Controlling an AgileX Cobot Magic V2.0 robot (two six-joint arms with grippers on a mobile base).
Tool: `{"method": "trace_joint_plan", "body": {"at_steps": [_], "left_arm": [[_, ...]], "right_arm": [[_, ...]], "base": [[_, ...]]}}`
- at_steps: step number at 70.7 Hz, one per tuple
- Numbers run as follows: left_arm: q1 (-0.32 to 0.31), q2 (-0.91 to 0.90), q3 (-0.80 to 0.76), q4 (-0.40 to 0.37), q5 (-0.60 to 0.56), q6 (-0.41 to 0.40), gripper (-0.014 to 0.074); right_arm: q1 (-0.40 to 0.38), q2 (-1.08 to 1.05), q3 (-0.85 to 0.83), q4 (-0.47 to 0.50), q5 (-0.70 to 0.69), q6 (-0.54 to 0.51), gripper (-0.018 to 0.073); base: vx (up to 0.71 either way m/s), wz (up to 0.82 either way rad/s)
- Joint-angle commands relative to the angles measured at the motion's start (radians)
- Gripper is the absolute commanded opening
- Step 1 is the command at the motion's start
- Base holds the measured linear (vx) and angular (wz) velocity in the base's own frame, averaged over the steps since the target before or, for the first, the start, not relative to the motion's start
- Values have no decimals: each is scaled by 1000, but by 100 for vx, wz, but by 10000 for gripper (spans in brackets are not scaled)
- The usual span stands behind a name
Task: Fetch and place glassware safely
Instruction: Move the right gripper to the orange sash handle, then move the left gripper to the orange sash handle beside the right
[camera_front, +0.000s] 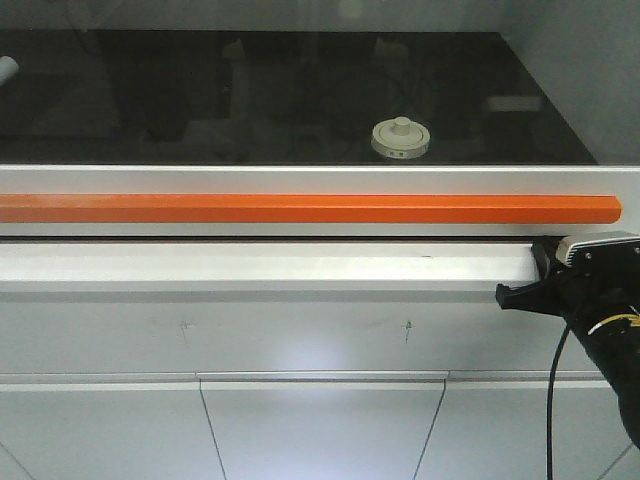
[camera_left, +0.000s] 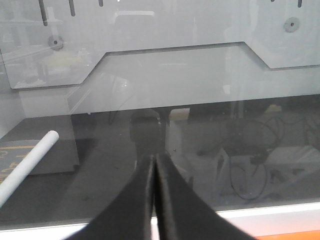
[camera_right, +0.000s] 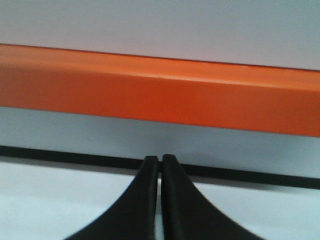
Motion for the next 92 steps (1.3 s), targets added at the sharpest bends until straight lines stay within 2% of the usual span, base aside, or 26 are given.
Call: {"method": "trace_joint_plan", "body": {"at_steps": [1, 23, 52, 67, 81, 92], "left_arm": [[-6, -8, -31, -3, -69, -9, -7], [-6, -8, -31, -3, -63, -9, -7], [-6, -8, -12, -3, -55, -9, -7], [-6, -8, 126, 1, -196, -9, -7], [-6, 13, 304, 1, -445, -9, -7], [-6, 103, 358, 1, -510, -10, -7]], "right_arm": [[-4, -28, -34, 3, -178, -7, -1], [-4, -21, -105, 4, -143, -8, -1], [-4, -21, -116, 4, -154, -8, -1], [-4, -21, -116, 4, -154, -8, -1], [-4, -21, -116, 4, -154, -8, -1], [-4, -21, -116, 4, -153, -8, -1]], "base": [[0, 0], [0, 0], [0, 0], [0, 0], [0, 0], [0, 0]]}}
